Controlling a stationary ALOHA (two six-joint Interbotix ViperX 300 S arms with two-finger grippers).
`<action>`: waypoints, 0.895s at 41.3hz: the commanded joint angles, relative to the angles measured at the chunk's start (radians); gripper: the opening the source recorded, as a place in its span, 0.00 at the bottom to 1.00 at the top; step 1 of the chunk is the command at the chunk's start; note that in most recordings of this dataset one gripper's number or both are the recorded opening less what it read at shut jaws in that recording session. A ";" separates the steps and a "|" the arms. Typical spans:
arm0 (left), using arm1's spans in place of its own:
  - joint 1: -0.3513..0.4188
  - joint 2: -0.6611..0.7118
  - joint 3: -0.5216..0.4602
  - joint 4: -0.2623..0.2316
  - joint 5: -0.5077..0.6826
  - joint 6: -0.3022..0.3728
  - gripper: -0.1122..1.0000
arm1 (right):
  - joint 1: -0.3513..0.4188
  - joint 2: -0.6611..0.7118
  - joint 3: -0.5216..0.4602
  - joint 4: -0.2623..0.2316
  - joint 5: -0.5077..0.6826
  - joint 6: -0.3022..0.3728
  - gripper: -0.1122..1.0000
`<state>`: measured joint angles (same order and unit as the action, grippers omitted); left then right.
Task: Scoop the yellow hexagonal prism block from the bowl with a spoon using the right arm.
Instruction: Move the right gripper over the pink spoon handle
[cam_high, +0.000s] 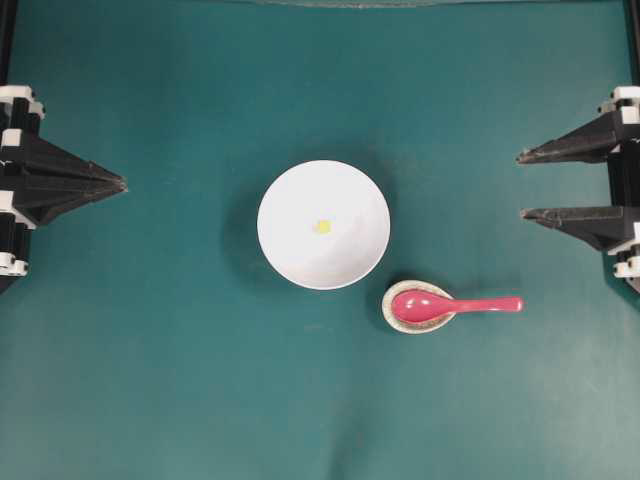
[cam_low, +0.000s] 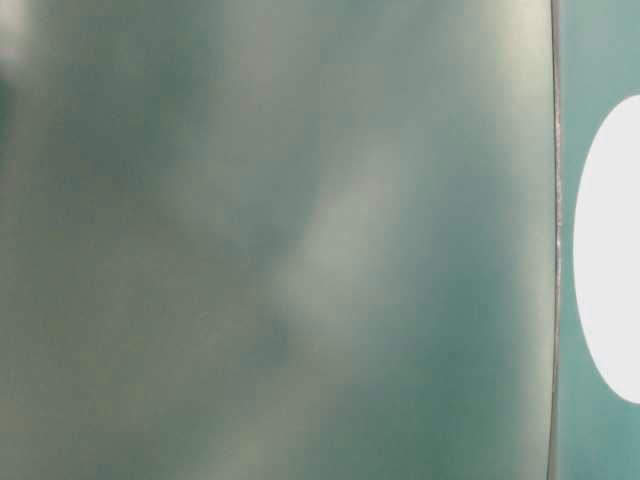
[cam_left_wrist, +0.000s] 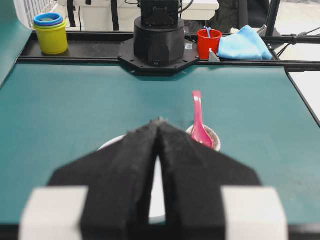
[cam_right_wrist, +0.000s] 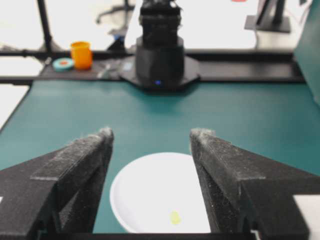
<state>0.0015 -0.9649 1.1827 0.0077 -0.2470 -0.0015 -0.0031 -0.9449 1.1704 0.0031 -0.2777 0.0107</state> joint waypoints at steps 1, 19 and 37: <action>0.000 0.009 -0.028 0.002 -0.005 0.002 0.12 | 0.000 0.003 -0.017 0.002 -0.003 0.002 0.67; 0.000 0.009 -0.026 0.003 0.000 0.002 0.12 | 0.005 0.098 0.018 0.025 -0.055 0.035 0.67; 0.000 0.017 -0.026 0.006 0.000 0.002 0.12 | 0.129 0.328 0.158 0.133 -0.408 0.037 0.67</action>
<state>0.0015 -0.9572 1.1827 0.0092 -0.2424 -0.0015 0.1043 -0.6581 1.3208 0.1135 -0.6121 0.0506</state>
